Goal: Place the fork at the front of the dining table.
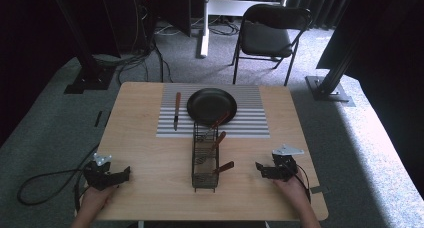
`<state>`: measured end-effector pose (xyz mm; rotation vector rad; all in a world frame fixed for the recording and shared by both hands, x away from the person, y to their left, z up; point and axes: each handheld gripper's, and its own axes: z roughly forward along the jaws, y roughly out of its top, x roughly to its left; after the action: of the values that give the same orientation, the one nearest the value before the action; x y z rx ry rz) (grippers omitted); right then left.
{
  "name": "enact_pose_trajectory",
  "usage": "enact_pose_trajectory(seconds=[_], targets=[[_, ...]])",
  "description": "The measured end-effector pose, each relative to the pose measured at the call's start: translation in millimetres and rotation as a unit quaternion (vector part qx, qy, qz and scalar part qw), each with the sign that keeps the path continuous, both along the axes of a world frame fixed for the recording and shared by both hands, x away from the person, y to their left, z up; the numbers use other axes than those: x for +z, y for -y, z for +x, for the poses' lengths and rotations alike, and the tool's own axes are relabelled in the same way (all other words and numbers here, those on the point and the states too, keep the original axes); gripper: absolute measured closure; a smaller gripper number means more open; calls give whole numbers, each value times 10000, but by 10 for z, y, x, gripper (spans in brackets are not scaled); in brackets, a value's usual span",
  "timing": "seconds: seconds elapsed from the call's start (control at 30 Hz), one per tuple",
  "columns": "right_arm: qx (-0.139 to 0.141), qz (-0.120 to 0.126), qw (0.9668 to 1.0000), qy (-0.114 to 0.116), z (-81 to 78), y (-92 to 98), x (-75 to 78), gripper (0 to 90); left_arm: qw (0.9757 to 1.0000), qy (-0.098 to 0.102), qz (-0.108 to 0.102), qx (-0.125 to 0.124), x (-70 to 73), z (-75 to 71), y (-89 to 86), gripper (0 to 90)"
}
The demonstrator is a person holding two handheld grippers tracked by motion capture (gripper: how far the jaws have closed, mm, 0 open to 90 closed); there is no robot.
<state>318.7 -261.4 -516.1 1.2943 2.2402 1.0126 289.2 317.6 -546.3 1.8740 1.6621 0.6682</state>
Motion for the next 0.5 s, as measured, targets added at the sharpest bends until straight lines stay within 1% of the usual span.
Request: enact_pose_trajectory(seconds=[0.1,0.27,0.3,0.33,0.37,0.4,0.43,0.47,0.5], targets=[[72,45,10000,47,7,-77,62,178,10000,1,0,0,0,0,0,0],[125,95,9998,77,24,-135,118,178,10000,-1,0,-1,0,0,0,0],[144,152,9997,98,37,-159,151,178,10000,-1,1,-1,0,0,0,0],[144,152,9997,98,37,-159,151,178,10000,-1,1,-1,0,0,0,0],[168,219,9995,128,48,-186,183,178,10000,-1,2,-7,0,1,-1,0],[168,219,9995,128,48,-186,183,178,10000,-1,2,-7,0,1,-1,0],[194,292,9993,126,62,-219,212,178,10000,-6,1,-16,1,6,-1,0],[194,292,9993,126,62,-219,212,178,10000,-6,1,-16,1,6,-1,0],[223,339,9991,145,79,-259,237,178,10000,-2,-1,-15,1,8,-1,0]])
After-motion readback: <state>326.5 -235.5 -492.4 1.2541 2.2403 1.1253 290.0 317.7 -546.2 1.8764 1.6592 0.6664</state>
